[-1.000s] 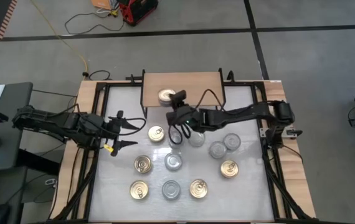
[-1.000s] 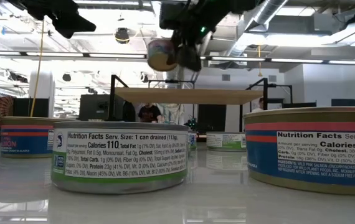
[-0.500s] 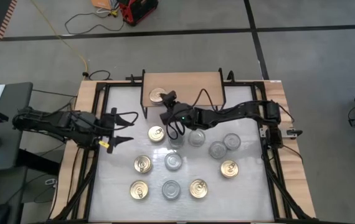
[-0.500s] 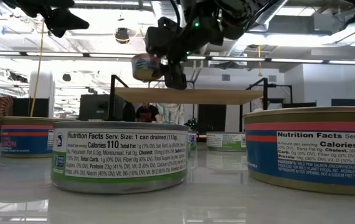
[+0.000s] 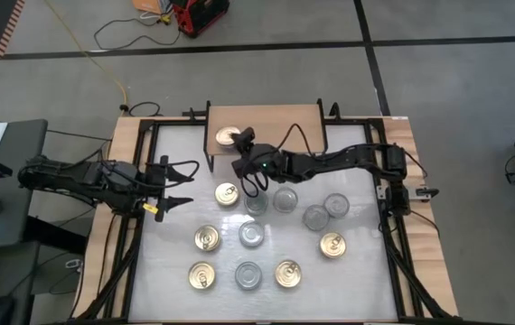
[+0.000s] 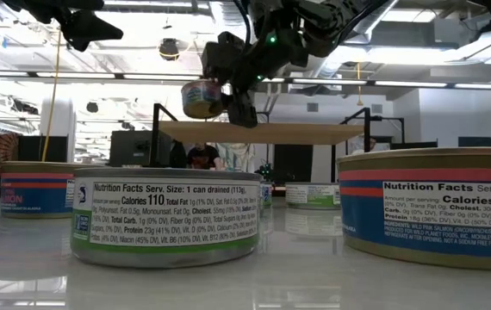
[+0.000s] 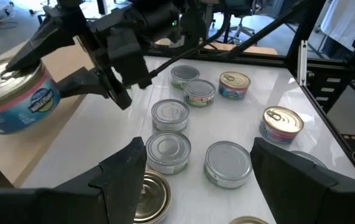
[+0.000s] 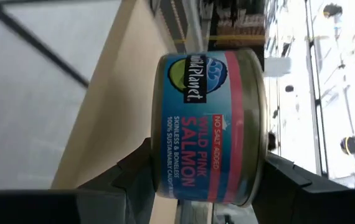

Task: Stack canned seafood by type on shelf
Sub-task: Put the blue tuna can on the shelf

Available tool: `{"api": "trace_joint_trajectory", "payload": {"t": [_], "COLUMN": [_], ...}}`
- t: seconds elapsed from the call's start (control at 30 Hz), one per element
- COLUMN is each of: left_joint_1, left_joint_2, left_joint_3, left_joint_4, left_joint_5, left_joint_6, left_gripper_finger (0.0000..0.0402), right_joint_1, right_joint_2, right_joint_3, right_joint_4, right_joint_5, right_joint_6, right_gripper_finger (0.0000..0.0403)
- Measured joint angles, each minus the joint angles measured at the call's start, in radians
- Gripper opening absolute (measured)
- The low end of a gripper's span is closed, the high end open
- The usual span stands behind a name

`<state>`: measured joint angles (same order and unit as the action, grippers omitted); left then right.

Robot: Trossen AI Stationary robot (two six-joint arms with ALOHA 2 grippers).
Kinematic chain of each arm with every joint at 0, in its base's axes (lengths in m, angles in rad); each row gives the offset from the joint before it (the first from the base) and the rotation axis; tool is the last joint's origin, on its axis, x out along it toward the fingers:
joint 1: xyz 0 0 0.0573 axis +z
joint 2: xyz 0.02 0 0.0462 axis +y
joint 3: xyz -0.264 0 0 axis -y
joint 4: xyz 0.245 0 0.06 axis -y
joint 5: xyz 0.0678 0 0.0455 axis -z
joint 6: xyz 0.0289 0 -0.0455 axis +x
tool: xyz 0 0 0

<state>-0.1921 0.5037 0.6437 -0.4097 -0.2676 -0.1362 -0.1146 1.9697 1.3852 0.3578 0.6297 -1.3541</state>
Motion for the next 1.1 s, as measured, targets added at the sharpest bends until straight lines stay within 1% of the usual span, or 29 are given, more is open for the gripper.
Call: {"api": "trace_joint_trajectory", "payload": {"t": [0.17, 0.33, 0.63, 0.77, 0.83, 1.0, 1.1], "left_joint_1": [0.0, 0.0, 0.0, 0.0, 0.0, 0.0, 0.0], "left_joint_2": [0.0, 0.0, 0.0, 0.0, 0.0, 0.0, 0.0], "left_joint_3": [0.0, 0.0, 0.0, 0.0, 0.0, 0.0, 0.0], "left_joint_4": [0.0, -0.008, -0.021, -0.022, -0.022, -0.022, -0.026], "left_joint_5": [0.0, 0.0, -0.001, -0.001, -0.001, -0.001, -0.001], "left_joint_6": [0.0, -0.002, -0.007, -0.007, -0.007, -0.008, -0.018], "left_gripper_finger": [0.0277, 0.0277, 0.0277, 0.0277, 0.0277, 0.0277, 0.0277], "right_joint_1": [-0.022, -0.035, -0.033, -0.031, -0.028, -0.019, -0.016], "right_joint_2": [0.0, 0.0, -0.001, -0.002, -0.002, -0.002, -0.002], "right_joint_3": [0.022, 0.022, 0.022, 0.022, 0.022, 0.022, 0.022], "right_joint_4": [0.004, -0.071, -0.165, -0.174, -0.174, -0.166, -0.162], "right_joint_5": [-0.007, -0.003, -0.003, 0.001, 0.001, 0.001, 0.032], "right_joint_6": [0.0, 0.008, 0.102, 0.129, 0.137, 0.17, 0.18], "right_gripper_finger": [0.024, 0.024, 0.024, 0.0243, 0.0255, 0.0301, 0.0326]}}
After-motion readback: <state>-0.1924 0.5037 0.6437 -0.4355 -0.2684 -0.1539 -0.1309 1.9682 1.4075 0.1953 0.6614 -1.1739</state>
